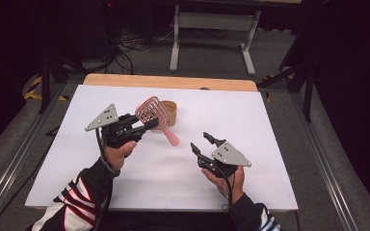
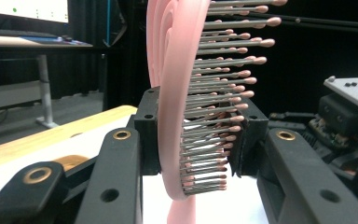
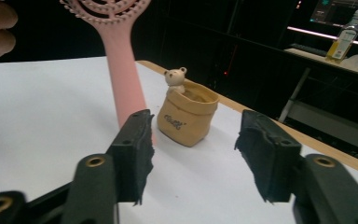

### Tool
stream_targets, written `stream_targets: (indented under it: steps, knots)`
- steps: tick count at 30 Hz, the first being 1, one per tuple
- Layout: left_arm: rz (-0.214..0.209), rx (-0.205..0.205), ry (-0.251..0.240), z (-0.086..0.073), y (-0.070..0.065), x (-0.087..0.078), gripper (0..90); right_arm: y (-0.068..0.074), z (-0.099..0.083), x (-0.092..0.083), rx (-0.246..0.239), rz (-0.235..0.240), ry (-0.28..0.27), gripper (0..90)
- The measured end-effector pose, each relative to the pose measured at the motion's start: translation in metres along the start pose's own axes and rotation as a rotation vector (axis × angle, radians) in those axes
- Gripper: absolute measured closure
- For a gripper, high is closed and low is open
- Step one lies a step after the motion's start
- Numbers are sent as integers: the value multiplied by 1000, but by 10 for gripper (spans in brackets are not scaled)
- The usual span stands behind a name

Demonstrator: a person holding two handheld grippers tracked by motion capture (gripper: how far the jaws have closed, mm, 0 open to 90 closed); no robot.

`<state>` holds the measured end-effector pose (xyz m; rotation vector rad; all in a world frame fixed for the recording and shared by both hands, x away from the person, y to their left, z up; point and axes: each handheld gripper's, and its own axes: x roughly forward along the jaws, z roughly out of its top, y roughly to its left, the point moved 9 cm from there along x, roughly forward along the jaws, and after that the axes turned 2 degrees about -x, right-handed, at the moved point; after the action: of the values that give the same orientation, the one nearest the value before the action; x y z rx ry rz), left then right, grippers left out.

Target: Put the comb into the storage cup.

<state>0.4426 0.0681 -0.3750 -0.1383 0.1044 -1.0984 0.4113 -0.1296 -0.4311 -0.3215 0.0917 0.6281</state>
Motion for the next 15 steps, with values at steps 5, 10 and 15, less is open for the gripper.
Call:
stream_targets:
  steps: [5,10,15]
  knots:
    - [15,6,6,1,6,-6,631,-14,-6,-11,-3,-28,-4,369]
    - [42,16,18,4,11,-12,631,-27,-17,-25,-17,-41,10,306]
    - [61,9,7,7,17,-16,631,-36,-31,-36,-20,-78,30,240]
